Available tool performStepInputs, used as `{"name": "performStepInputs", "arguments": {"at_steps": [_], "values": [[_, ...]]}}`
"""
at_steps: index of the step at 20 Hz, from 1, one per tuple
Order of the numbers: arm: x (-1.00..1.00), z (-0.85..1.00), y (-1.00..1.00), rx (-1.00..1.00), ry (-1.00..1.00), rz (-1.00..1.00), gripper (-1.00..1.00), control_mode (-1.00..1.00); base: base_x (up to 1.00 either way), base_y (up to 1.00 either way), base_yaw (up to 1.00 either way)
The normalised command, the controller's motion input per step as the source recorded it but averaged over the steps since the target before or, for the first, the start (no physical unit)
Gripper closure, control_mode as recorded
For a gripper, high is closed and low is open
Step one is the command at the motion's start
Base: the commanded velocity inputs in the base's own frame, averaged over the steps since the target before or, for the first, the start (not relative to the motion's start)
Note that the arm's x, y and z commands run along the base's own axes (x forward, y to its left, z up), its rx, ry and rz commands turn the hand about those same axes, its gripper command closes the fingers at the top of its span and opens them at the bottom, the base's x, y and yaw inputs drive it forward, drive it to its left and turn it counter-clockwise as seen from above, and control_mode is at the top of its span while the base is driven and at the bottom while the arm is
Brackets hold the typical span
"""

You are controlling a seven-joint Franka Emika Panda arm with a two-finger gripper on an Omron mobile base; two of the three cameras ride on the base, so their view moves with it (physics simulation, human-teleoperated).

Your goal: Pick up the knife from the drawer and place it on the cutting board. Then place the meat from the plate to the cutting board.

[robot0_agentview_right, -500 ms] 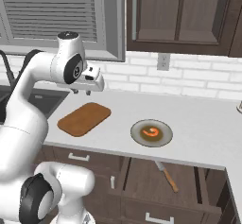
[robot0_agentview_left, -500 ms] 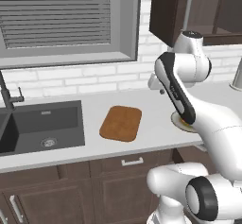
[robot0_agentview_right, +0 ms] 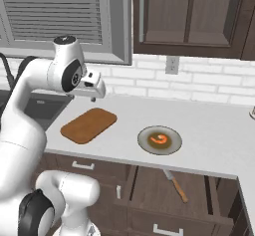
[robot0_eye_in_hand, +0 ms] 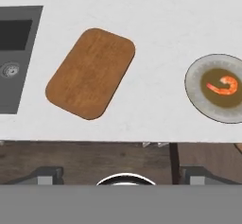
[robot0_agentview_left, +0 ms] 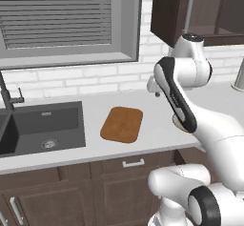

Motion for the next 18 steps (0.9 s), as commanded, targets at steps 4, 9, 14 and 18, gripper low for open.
{"name": "performStepInputs", "arguments": {"at_steps": [4, 9, 14, 18], "values": [[-0.25, -0.08, 0.62, 0.00, 0.08, -0.34, -1.00, -1.00, 0.00, 0.00, 0.00], [0.00, 0.00, 0.43, 0.00, 0.06, -0.34, -1.00, -1.00, 0.00, 0.00, 0.00], [0.01, -0.04, 0.02, 0.00, 0.01, -0.05, -1.00, 1.00, -0.11, 0.01, -0.06], [0.00, 0.00, 0.00, 0.00, 0.00, 0.00, -1.00, 1.00, -0.37, 0.56, -0.46]]}}
